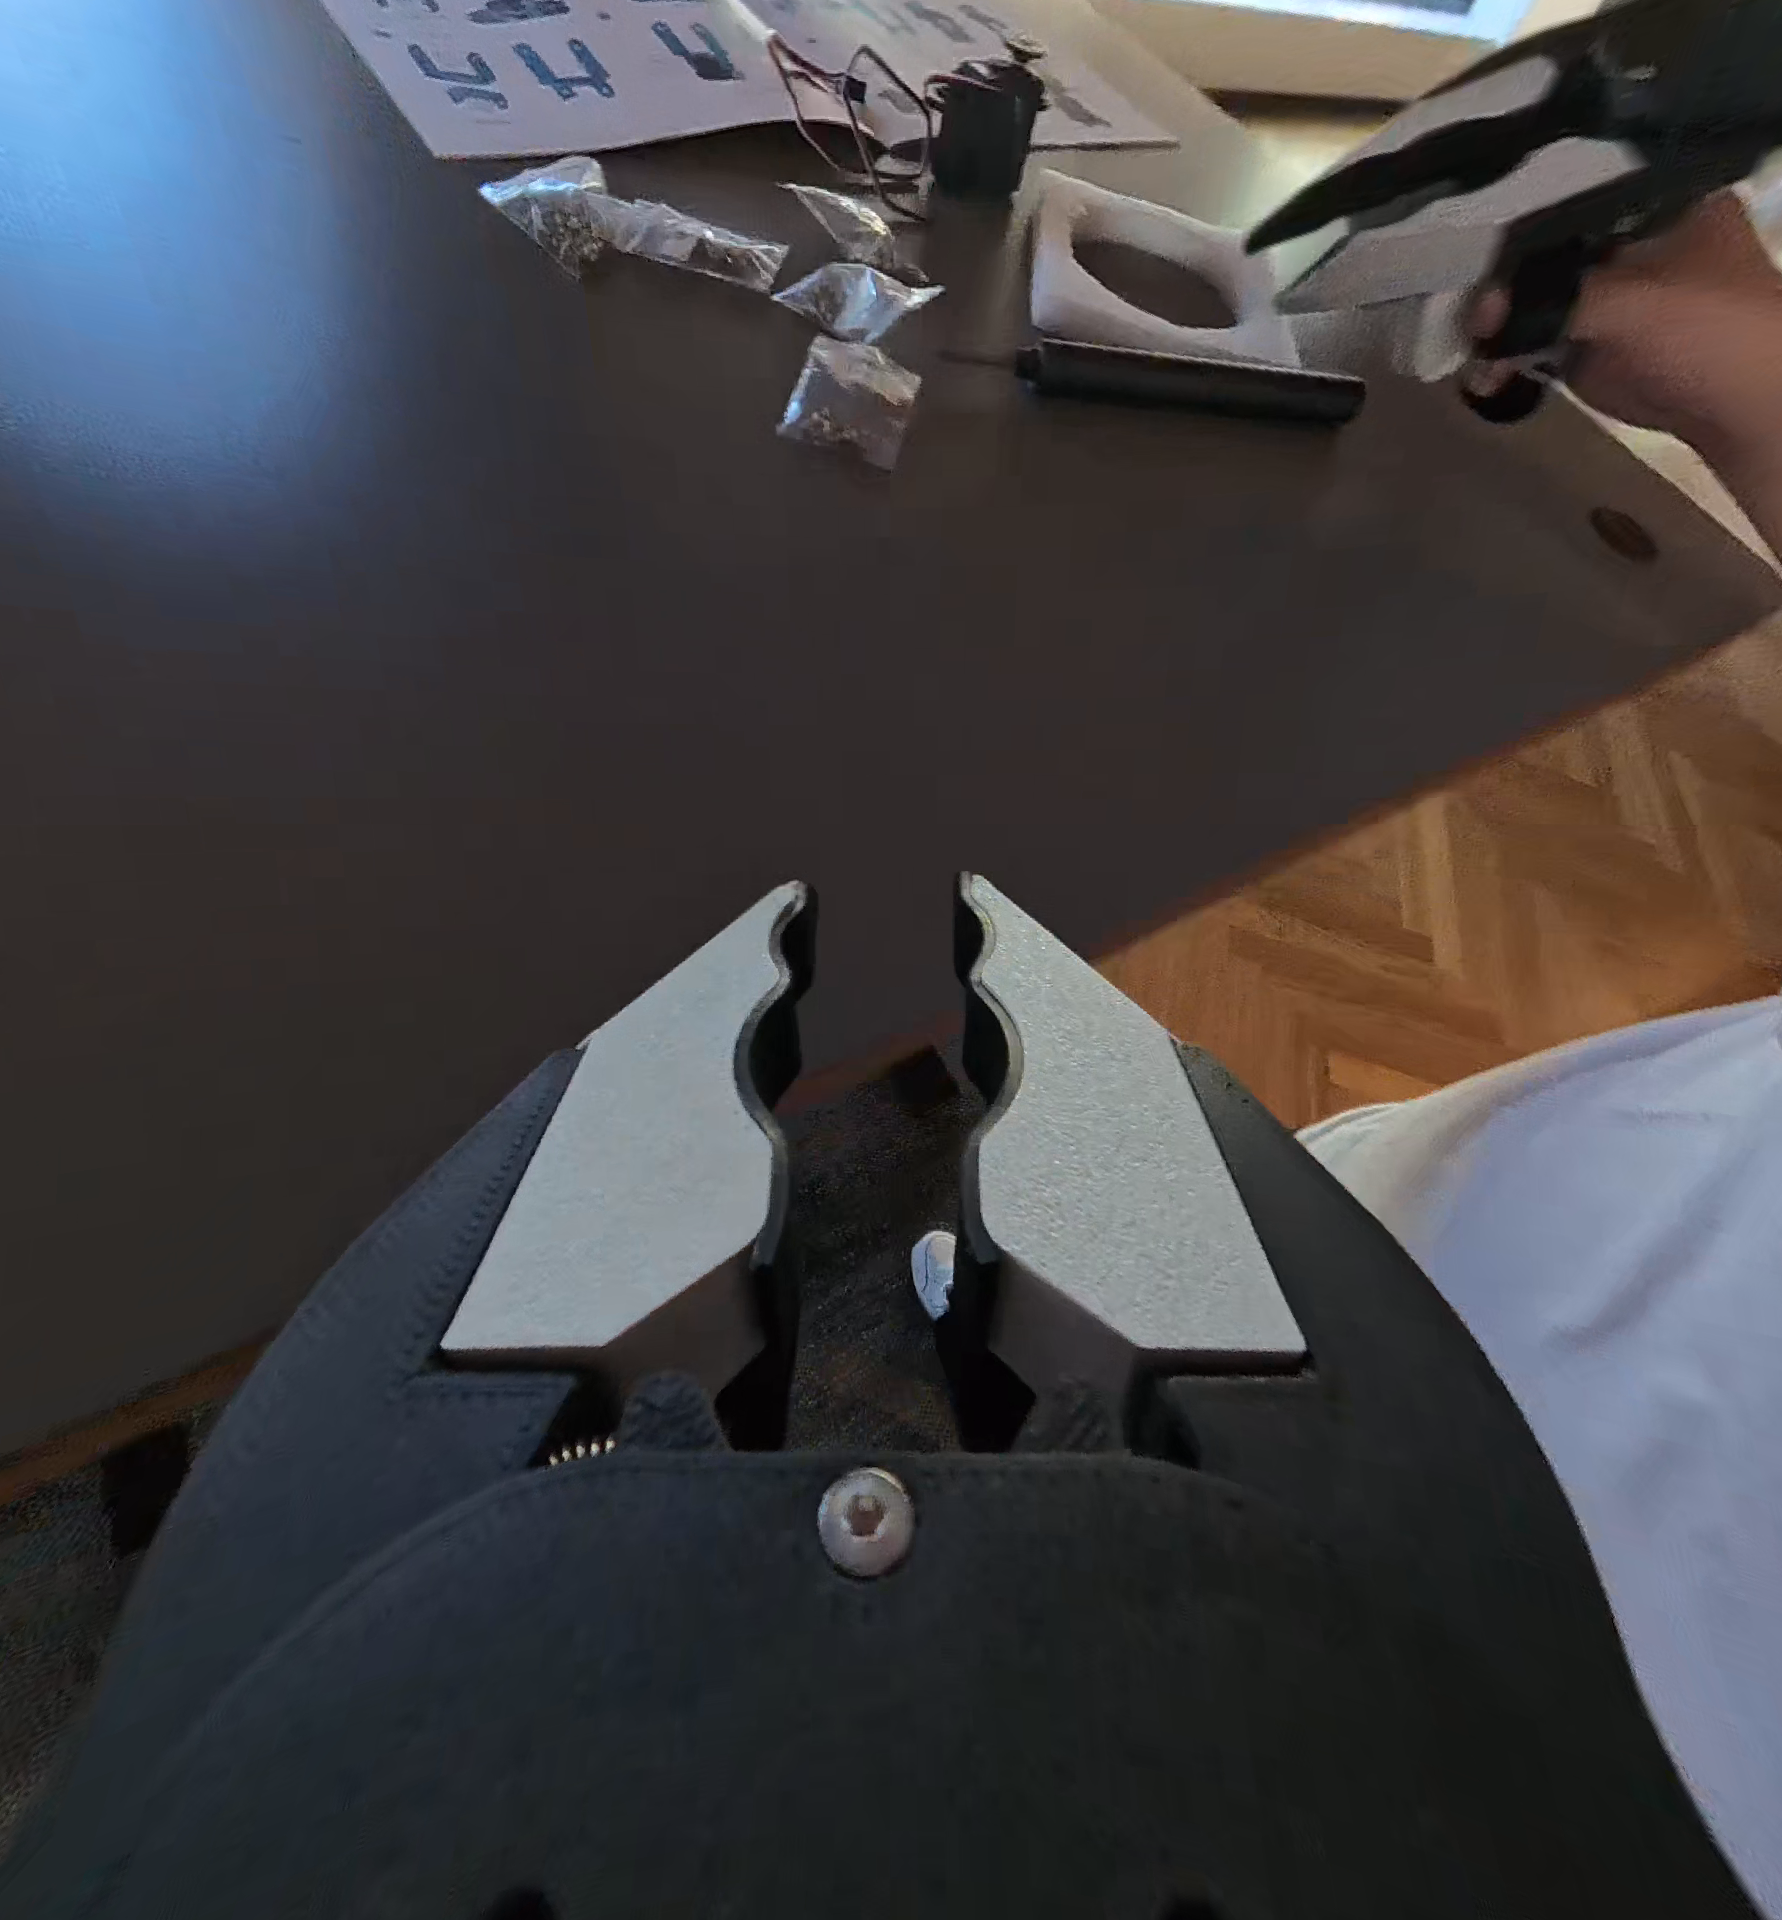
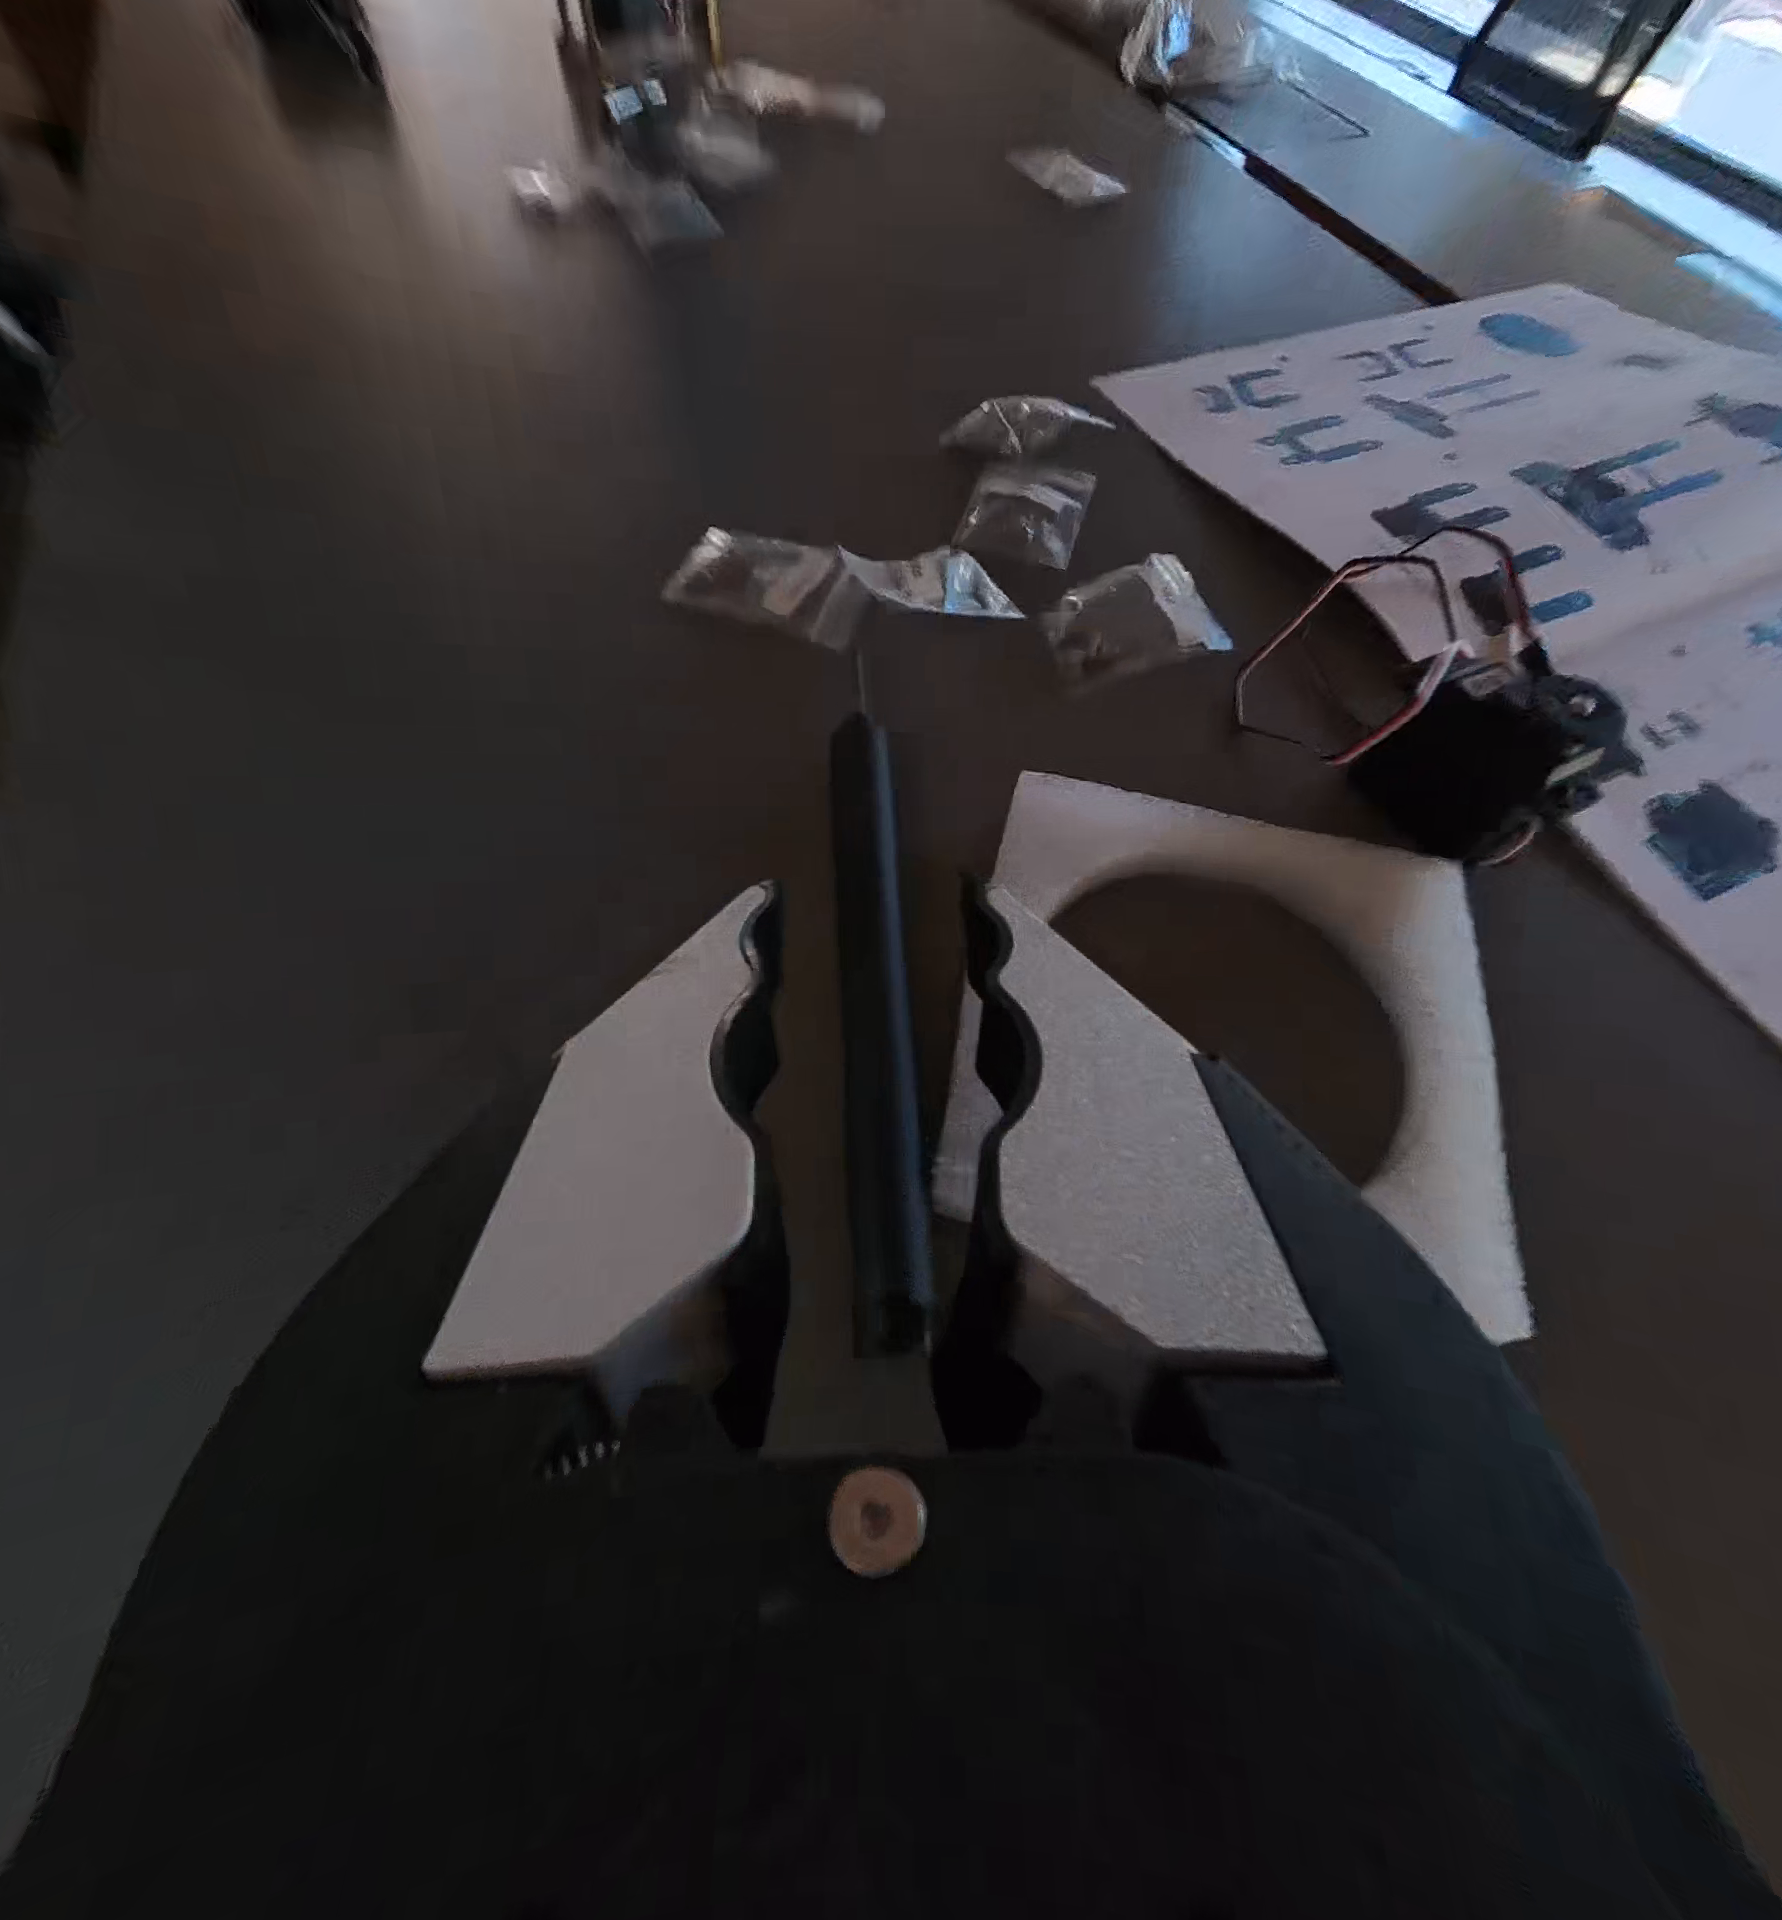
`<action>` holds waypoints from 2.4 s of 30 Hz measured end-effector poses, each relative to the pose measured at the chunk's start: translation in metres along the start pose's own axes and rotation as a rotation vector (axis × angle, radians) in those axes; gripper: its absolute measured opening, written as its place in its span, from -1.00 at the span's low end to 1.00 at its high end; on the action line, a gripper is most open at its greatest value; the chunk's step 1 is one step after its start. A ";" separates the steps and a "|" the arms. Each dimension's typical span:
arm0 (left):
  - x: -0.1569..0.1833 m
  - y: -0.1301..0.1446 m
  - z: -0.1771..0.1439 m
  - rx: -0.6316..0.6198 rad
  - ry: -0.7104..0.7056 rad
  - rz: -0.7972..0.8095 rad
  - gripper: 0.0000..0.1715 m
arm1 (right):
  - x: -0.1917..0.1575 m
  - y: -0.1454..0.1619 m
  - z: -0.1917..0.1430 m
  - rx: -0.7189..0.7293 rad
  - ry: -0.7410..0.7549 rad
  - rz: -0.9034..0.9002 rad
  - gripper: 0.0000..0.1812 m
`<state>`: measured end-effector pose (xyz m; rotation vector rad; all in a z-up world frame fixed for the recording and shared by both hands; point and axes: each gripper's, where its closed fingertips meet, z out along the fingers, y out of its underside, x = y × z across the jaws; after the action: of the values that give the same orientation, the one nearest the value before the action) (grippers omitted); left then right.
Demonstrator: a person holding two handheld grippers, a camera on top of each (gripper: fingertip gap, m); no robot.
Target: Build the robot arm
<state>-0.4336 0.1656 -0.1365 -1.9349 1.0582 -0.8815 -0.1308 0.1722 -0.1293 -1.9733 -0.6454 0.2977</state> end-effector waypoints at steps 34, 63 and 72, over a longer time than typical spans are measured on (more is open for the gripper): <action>-0.096 -0.062 -0.056 0.289 -0.017 -0.099 -0.78 | -0.029 -0.031 0.037 0.033 0.174 -0.084 -0.66; 0.034 -0.119 0.120 0.032 0.470 0.233 -0.79 | -0.005 0.049 -0.001 -0.207 0.092 -0.021 -0.70; 0.100 -0.135 0.193 0.056 0.362 0.225 -0.73 | -0.001 0.048 -0.017 -0.211 -0.005 -0.241 -0.81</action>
<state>-0.1820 0.1822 -0.0937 -1.6049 1.4131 -1.1435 -0.1087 0.1421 -0.1637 -2.0677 -0.9410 0.0893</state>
